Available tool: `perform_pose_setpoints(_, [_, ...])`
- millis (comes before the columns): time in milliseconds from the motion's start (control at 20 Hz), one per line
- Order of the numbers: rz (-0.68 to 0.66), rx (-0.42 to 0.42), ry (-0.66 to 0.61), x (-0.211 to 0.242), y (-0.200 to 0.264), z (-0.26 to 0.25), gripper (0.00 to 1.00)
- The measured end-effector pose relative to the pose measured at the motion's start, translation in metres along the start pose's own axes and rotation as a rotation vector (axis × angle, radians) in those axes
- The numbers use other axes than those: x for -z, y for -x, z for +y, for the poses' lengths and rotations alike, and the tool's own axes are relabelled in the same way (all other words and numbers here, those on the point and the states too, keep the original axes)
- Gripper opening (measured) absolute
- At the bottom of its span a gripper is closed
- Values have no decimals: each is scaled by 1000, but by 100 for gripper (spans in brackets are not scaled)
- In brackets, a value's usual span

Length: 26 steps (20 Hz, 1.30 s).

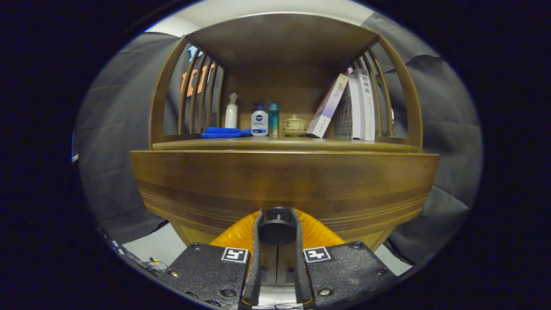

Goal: Pull open the drawer, take out the items inside it, and place them on the countertop above the cabinet.

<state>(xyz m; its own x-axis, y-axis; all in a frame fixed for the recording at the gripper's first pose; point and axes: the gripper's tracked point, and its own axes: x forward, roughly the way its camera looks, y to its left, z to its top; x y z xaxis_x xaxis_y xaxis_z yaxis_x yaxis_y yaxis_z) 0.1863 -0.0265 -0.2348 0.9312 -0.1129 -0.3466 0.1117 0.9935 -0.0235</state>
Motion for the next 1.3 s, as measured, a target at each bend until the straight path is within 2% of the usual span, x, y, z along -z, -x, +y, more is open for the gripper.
perform_pose_setpoints(500, [41,-18,7,28,79,1,34])
perform_pose_setpoints(800, [22,-44,16,42,126,11,34])
perform_pose_setpoints(1300, [53,-94,28,55,157,14,34])
